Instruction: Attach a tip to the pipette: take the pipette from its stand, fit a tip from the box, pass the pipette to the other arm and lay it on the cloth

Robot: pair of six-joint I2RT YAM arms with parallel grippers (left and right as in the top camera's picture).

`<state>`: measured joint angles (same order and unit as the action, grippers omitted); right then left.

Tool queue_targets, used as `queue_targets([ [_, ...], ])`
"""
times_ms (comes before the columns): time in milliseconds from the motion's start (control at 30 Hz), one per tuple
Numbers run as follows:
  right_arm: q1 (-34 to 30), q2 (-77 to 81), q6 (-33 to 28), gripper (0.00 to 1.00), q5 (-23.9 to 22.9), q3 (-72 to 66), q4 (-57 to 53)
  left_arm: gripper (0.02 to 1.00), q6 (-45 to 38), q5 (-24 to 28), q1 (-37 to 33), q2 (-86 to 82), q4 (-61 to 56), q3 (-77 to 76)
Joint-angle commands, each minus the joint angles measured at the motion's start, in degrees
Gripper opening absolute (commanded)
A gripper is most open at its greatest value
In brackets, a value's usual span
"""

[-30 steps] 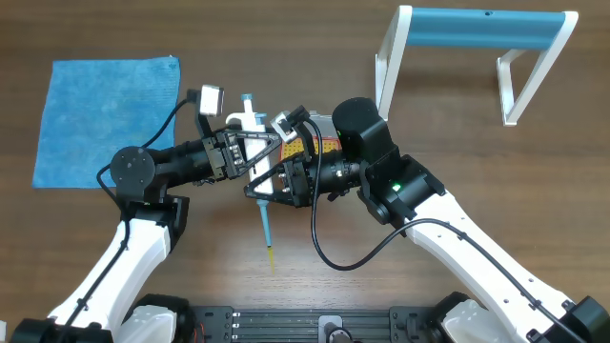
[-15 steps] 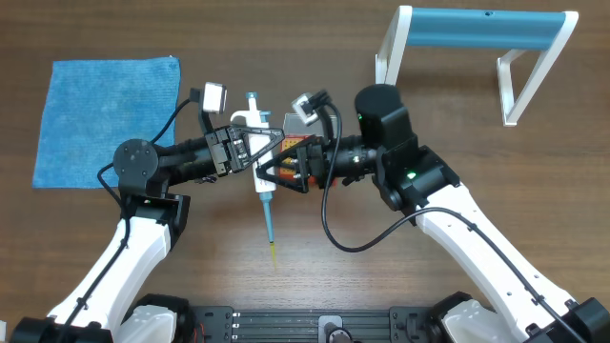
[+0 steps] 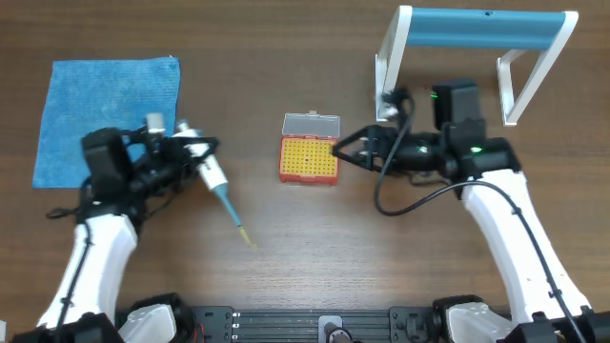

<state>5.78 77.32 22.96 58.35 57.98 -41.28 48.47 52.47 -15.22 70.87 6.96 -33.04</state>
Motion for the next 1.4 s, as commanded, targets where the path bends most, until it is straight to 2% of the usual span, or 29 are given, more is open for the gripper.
queue_targets([
  [33,-1.5,-0.5,-4.5,0.893,-22.6,0.2,-8.7,0.027,-22.1,-8.4,-8.4,3.2,23.1,-19.5],
  [133,-1.5,-0.5,-2.3,0.895,-33.5,0.2,-8.8,0.027,-30.1,-17.7,-9.2,9.1,37.8,-33.0],
  [233,-1.5,-0.5,-0.5,0.895,-41.4,0.2,-7.1,0.027,-35.9,-28.5,-9.1,20.5,52.4,-51.7],
  [333,-1.5,-0.5,0.4,0.895,-41.4,0.2,-4.8,0.027,-38.8,-33.9,-9.2,30.8,61.2,-66.4],
  [467,-1.5,-0.5,2.5,0.895,-41.4,0.2,-4.3,0.027,-40.3,-46.4,-9.2,47.3,72.5,-89.2],
  [567,-1.5,-0.5,4.3,0.895,-41.4,0.2,-4.3,0.027,-44.5,-53.2,-8.8,57.8,77.5,-101.9],
  [733,-1.5,-0.5,8.2,0.895,-41.4,0.2,-4.4,0.027,-51.7,-62.3,-7.0,67.2,79.9,-107.8],
  [800,-1.5,-0.5,9.4,0.897,-41.4,0.2,-4.6,0.029,-53.7,-67.9,-5.9,69.2,79.5,-107.6],
  [867,-1.5,-0.5,10.4,0.899,-41.4,0.2,-4.6,0.027,-54.4,-67.2,-5.4,70.2,77.6,-107.2],
  [1033,-1.5,-0.5,12.0,0.897,-41.3,0.2,-4.7,0.027,-58.5,-69.0,-4.9,71.8,72.4,-107.1],
  [1233,-1.5,-0.5,12.7,0.897,-41.4,0.2,-4.7,0.027,-62.5,-66.7,-4.9,73.0,66.9,-107.1],
  [1400,-1.5,-0.5,12.6,0.897,-41.4,0.2,-4.7,0.029,-65.5,-57.8,-5.0,74.4,66.5,-107.1],
])
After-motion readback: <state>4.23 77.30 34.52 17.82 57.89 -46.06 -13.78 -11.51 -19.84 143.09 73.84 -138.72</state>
